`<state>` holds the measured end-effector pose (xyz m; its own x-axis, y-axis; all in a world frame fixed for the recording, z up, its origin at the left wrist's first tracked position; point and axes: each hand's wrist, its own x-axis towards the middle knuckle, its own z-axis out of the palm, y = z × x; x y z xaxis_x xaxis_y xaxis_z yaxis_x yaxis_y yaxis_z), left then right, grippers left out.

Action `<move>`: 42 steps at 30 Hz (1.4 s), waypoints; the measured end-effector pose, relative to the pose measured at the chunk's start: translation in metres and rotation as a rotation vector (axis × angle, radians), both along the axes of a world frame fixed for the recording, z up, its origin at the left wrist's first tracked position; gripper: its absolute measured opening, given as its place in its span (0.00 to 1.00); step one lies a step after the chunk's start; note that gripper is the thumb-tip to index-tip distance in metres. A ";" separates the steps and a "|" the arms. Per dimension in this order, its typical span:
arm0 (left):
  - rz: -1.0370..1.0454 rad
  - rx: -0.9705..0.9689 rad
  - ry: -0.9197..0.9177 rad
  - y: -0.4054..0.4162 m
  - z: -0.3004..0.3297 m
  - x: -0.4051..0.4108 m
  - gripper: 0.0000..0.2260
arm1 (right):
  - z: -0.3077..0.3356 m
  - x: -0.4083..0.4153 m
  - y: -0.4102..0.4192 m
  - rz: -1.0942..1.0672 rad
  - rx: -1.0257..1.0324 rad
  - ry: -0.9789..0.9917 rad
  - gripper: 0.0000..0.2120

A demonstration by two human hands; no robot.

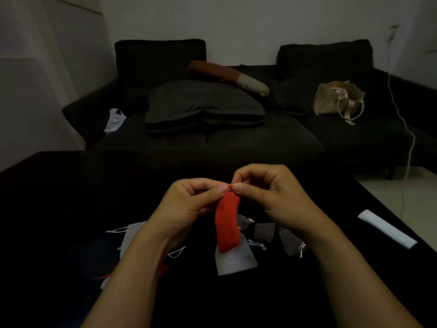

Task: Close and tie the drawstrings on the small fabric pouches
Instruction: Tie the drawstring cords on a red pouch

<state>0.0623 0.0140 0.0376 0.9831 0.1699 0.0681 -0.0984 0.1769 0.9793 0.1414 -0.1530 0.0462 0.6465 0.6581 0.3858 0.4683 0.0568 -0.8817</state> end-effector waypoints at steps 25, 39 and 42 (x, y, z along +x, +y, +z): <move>0.208 0.073 -0.034 -0.003 -0.009 0.011 0.06 | -0.010 0.007 0.004 -0.190 -0.250 -0.179 0.09; 0.288 0.197 -0.128 -0.002 -0.011 0.013 0.06 | -0.002 -0.001 0.005 -0.267 -0.390 -0.246 0.04; 0.332 0.205 -0.153 0.000 -0.013 0.015 0.06 | -0.002 -0.002 0.004 -0.269 -0.430 -0.266 0.05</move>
